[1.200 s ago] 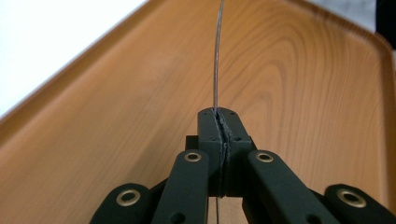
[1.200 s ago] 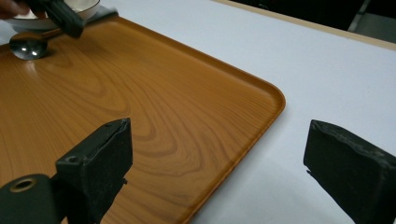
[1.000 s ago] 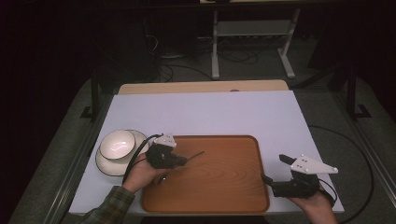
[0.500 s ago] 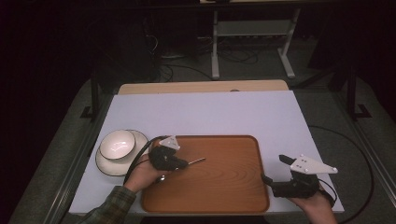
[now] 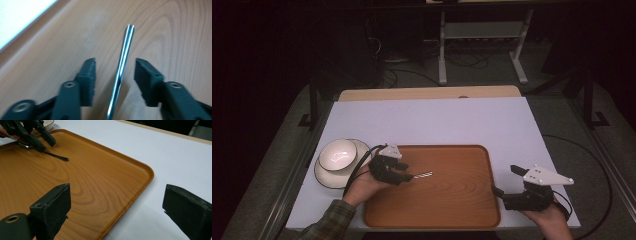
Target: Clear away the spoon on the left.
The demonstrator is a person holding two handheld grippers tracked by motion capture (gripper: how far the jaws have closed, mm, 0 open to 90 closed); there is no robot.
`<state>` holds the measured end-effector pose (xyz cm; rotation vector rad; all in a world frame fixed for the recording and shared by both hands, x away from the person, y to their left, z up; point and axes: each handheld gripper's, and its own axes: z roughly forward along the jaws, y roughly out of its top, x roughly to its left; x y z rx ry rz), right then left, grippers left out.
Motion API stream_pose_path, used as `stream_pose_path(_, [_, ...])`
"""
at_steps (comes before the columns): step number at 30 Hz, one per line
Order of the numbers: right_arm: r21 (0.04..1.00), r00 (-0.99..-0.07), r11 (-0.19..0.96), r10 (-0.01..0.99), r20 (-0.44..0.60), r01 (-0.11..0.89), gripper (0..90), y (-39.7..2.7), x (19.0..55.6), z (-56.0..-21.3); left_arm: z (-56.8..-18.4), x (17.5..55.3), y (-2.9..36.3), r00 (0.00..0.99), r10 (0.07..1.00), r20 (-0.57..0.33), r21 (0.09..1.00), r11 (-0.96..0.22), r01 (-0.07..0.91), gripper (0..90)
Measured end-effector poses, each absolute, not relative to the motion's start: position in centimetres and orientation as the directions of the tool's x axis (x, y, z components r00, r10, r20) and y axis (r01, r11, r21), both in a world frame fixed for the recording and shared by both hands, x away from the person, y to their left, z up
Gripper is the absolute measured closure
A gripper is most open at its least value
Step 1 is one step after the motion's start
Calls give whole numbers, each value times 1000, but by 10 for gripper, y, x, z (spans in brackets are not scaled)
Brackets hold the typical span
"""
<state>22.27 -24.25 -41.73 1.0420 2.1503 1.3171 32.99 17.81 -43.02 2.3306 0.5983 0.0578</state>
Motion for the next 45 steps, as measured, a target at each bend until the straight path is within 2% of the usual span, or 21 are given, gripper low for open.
stream_pose_path(2, [883, -636, 272, 771, 38, 382, 74, -242, 222, -417, -430, 330, 179, 888, 440, -134, 664, -626, 410, 411])
stream_pose_path(7, [881, -643, 283, 765, 30, 378, 74, -241, 223, -417, -432, 328, 179, 889, 439, -133, 669, -622, 407, 306])
stream_pose_path(10, [881, -646, 283, 763, 33, 378, 74, -241, 222, -417, -433, 329, 179, 886, 437, -152, 675, -609, 416, 208])
stream_pose_path(14, [886, -646, 279, 762, 31, 371, 73, -243, 221, -416, -433, 327, 178, 890, 433, -142, 675, -616, 407, 148])
stream_pose_path(26, [890, -645, 275, 763, 28, 364, 73, -240, 221, -415, -414, 319, 197, 876, 463, -135, 745, -536, 398, 148])
stream_pose_path(36, [895, -648, 272, 761, 25, 354, 73, -240, 219, -414, -392, 305, 230, 842, 522, -140, 815, -423, 397, 148])
stream_pose_path(45, [901, -642, 258, 766, 30, 350, 73, -242, 219, -413, -388, 286, 260, 820, 562, -111, 843, -383, 376, 148])
